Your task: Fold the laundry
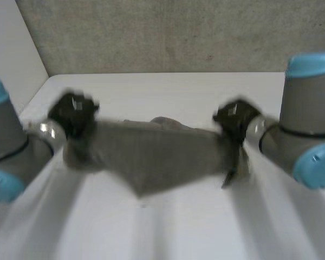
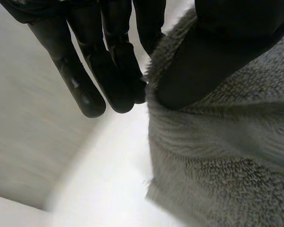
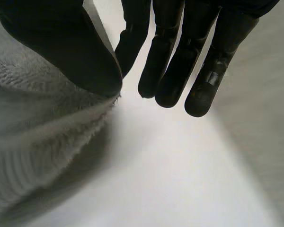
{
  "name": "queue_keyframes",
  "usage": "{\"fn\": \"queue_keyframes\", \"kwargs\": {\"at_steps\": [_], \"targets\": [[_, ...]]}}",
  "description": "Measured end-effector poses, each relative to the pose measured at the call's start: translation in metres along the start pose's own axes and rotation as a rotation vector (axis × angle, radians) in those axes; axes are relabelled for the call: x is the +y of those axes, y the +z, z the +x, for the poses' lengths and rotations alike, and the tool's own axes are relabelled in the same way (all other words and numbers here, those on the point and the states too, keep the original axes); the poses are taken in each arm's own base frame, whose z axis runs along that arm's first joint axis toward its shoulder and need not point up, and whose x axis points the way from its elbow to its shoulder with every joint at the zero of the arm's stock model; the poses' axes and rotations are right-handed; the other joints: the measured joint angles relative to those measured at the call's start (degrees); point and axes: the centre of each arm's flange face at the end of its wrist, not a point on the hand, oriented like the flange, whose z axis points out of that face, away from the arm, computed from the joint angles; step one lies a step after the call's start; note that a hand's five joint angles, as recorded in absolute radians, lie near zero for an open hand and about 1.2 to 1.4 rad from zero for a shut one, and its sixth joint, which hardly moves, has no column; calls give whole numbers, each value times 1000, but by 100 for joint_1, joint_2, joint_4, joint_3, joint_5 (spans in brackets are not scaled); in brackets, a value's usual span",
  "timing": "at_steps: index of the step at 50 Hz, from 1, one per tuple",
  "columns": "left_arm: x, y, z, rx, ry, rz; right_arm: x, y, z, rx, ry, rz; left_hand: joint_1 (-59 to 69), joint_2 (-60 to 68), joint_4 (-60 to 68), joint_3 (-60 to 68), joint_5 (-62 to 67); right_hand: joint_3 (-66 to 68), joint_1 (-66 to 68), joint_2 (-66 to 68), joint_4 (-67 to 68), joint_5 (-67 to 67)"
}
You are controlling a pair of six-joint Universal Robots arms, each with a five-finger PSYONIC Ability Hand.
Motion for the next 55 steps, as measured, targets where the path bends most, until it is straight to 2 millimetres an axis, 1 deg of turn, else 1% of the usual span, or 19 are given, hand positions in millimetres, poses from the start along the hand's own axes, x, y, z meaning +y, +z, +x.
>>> {"fn": "queue_keyframes", "kwargs": {"at_steps": [1,2,5,7,10,14,16,20,22,24,27,28,29,30,35,41,50,51,55], "targets": [[0,0,0,0,0,0,0,0,0,0,0,0,0,0,0,0,0,0,0,0,0,0],[-22,16,-19,-107,7,94,-12,6,13,71,1,60,0,0,0,0,0,0,0,0,0,0],[-60,32,-50,-278,-16,250,-55,12,53,292,4,281,0,0,0,0,0,0,0,0,0,0],[-100,35,-82,-438,-83,419,-84,6,77,427,1,441,0,0,0,0,0,0,0,0,0,0],[-137,27,-110,-557,-182,591,-123,-15,106,606,-15,678,43,1,0,0,5,0,0,1,0,0],[-145,17,-116,-574,-248,638,-132,-27,109,641,-32,757,70,0,0,0,5,0,0,1,0,8],[-137,14,-109,-548,-267,604,-127,-27,104,614,-40,750,103,1,0,0,5,0,0,1,0,21],[-95,11,-76,-449,-283,448,-102,-18,79,479,-48,645,133,0,0,0,5,0,0,1,0,36],[-85,9,-68,-424,-283,411,-95,-16,73,444,-47,613,133,0,0,0,5,0,0,1,0,37],[-42,1,-33,-322,-279,267,-63,-7,46,290,-36,466,133,0,0,0,5,0,0,1,0,39],[-18,-6,-12,-263,-278,192,-45,-4,31,203,-25,379,133,0,0,0,5,0,0,1,0,40],[-1,-12,3,-219,-277,140,-31,-1,20,142,-16,316,133,0,0,0,5,0,0,1,0,40],[-1,-12,3,-219,-277,140,-31,-1,20,142,-16,316,133,0,0,0,5,0,0,1,0,40],[17,-20,20,-171,-278,80,-16,1,8,74,-4,245,133,0,0,0,5,0,0,1,0,40],[56,-39,55,-75,-277,-54,34,9,-28,-106,25,22,134,0,0,0,5,0,0,1,0,40],[68,-49,66,-40,-245,-107,61,11,-37,-166,57,-90,134,0,0,0,5,0,0,1,0,41],[57,-51,58,-60,-206,-74,71,11,-30,-142,181,-123,134,0,0,0,5,0,0,1,0,42],[54,-52,56,-67,-204,-65,75,11,-26,-127,241,-132,134,0,1,0,5,-1181,-791,-1142,-1218,-986],[51,-53,52,-77,-202,-53,81,12,-19,-97,343,-148,134,1,0,0,5,-2662,-2033,-2656,-2719,-2469]]}}
